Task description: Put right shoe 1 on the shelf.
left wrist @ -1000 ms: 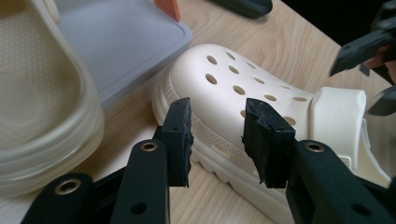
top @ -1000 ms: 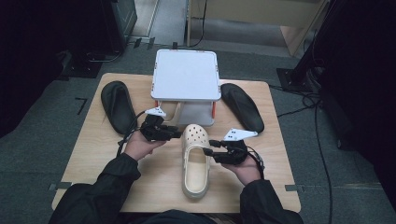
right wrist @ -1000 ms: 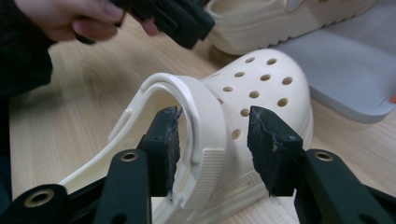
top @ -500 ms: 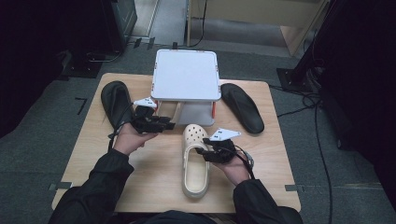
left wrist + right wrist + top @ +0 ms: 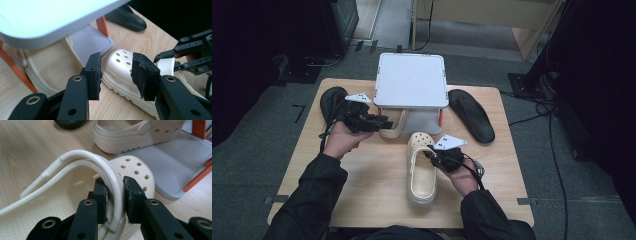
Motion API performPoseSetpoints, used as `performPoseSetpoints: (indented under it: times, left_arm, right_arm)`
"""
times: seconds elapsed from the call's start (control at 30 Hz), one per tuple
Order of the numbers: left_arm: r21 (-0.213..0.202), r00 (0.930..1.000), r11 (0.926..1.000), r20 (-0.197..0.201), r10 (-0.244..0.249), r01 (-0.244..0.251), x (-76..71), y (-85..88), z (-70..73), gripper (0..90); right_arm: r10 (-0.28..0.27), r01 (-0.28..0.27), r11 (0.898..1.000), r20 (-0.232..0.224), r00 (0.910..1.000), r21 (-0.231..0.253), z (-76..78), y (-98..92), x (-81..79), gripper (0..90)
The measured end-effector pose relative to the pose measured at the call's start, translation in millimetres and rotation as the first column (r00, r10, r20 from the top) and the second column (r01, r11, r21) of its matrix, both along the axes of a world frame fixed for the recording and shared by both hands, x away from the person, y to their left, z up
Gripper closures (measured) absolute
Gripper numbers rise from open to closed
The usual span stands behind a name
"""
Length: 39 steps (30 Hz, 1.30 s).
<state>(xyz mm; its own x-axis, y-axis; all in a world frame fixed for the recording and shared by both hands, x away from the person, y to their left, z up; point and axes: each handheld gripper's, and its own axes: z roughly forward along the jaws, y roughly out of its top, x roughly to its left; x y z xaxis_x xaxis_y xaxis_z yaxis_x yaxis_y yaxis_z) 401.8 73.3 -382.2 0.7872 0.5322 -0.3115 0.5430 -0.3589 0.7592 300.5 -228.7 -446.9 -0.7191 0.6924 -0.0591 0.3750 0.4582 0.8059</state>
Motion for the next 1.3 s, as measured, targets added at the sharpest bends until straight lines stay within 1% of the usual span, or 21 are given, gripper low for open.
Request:
performPoseSetpoints:
  times: [0.1,0.13,0.2,0.23,0.27,0.3,0.4,0.47,0.57,0.6,0.67,0.77,0.83,0.9,0.93,1.0,1.03,1.1,1.13,1.23,1.3]
  left_arm:
    - [-0.01,1.0,1.0,0.009,0.0,0.0,1.8,1.2,3.4,60.0]
    - [-0.017,1.0,0.9998,0.008,-0.005,0.005,3.9,2.6,7.0,60.6]
    - [-0.022,1.0,0.9997,0.003,-0.006,0.007,5.3,3.1,8.8,61.3]
    - [-0.03,1.0,0.9996,0.009,-0.003,0.003,8.0,5.0,13.1,61.5]
    - [-0.03,1.0,0.9996,0.009,-0.003,0.003,8.0,5.0,13.1,61.6]
    - [-0.043,0.9999,0.9991,0.011,0.003,-0.002,10.4,6.5,17.3,61.7]
    - [-0.042,0.9998,0.9991,0.019,0.006,-0.006,13.7,7.0,22.3,62.2]
    - [-0.038,0.9997,0.9992,0.024,-0.009,0.009,18.9,5.0,29.6,62.8]
    - [-0.024,0.9993,0.9996,0.034,-0.013,0.014,24.2,3.1,35.0,63.9]
    - [-0.024,0.9993,0.9996,0.034,-0.013,0.014,24.2,3.1,35.0,64.2]
    - [-0.016,0.9992,0.9998,0.038,-0.01,0.011,31.0,1.7,37.6,64.9]
    - [-0.01,0.9992,0.9999,0.04,0.007,-0.007,42.7,2.5,37.0,66.5]
    - [-0.007,0.9992,0.9998,0.036,0.016,-0.016,49.0,3.3,35.2,66.7]
    - [-0.012,0.9991,0.9997,0.035,0.022,-0.021,54.7,3.7,32.2,67.2]
    - [-0.027,0.9993,0.9994,0.03,0.024,-0.023,58.9,4.3,29.8,67.9]
    - [-0.022,0.9992,0.9994,0.028,0.027,-0.027,60.7,4.2,28.5,68.0]
    - [-0.011,0.9991,0.9994,0.026,0.033,-0.033,63.7,3.9,26.1,68.5]
    - [-0.01,0.9993,0.9994,0.021,0.032,-0.032,66.4,3.6,22.7,68.7]
    - [-0.018,0.9992,0.9994,0.027,0.03,-0.029,66.2,3.3,20.9,69.6]
    - [-0.016,0.999,0.9996,0.036,0.025,-0.025,65.5,2.7,20.4,69.8]
    - [-0.017,0.999,0.9995,0.035,0.027,-0.027,65.8,2.8,20.1,70.6]
  right_arm:
    - [-0.017,0.018,1.0,0.015,0.9997,-0.019,4.5,-1.4,0.7,76.3]
    - [-0.033,0.034,0.999,0.016,0.9993,-0.017,8.8,-3.7,3.3,76.9]
    - [-0.031,0.032,0.999,0.016,0.9994,-0.014,10.6,-5.0,5.4,77.0]
    - [-0.033,0.034,0.999,0.027,0.9991,-0.017,15.1,-6.1,8.3,77.1]
    - [-0.033,0.034,0.999,0.027,0.9991,-0.017,15.1,-6.1,8.3,77.1]
    - [-0.032,0.034,0.999,0.049,0.9983,-0.028,20.6,-6.2,10.6,77.1]
    - [-0.035,0.037,0.999,0.065,0.9973,-0.032,25.3,-6.4,15.7,77.0]
    - [-0.039,0.042,0.998,0.071,0.9967,-0.037,30.4,-6.4,27.1,77.0]
    - [-0.045,0.048,0.998,0.08,0.9958,-0.044,33.6,-5.3,38.3,76.9]
    - [-0.045,0.048,0.998,0.08,0.9958,-0.044,33.6,-5.3,38.3,76.9]
    - [-0.042,0.046,0.998,0.09,0.995,-0.049,34.2,-3.9,48.0,76.8]
    - [-0.046,0.054,0.996,0.11,0.9928,-0.073,29.3,0.1,65.4,76.7]
    - [-0.047,0.057,0.995,0.117,0.9921,-0.079,27.7,1.1,68.4,76.7]
    - [-0.062,0.075,0.992,0.124,0.9904,-0.102,21.7,4.8,75.5,76.6]
    - [-0.063,0.08,0.988,0.134,0.989,-0.129,15.2,8.2,80.2,76.5]
    - [-0.063,0.081,0.987,0.135,0.9889,-0.138,11.7,10.0,81.5,76.4]
    - [-0.057,0.078,0.986,0.14,0.9885,-0.148,5.7,12.4,84.1,76.1]
    - [-0.061,0.081,0.988,0.145,0.9876,-0.134,4.1,12.9,84.2,75.8]
    - [-0.063,0.083,0.988,0.152,0.9864,-0.13,2.0,14.2,84.7,74.8]
    - [-0.058,0.075,0.991,0.142,0.9881,-0.112,-0.1,14.8,85.0,73.5]
    - [-0.065,0.082,0.991,0.152,0.9862,-0.104,-2.0,15.3,82.9,72.2]
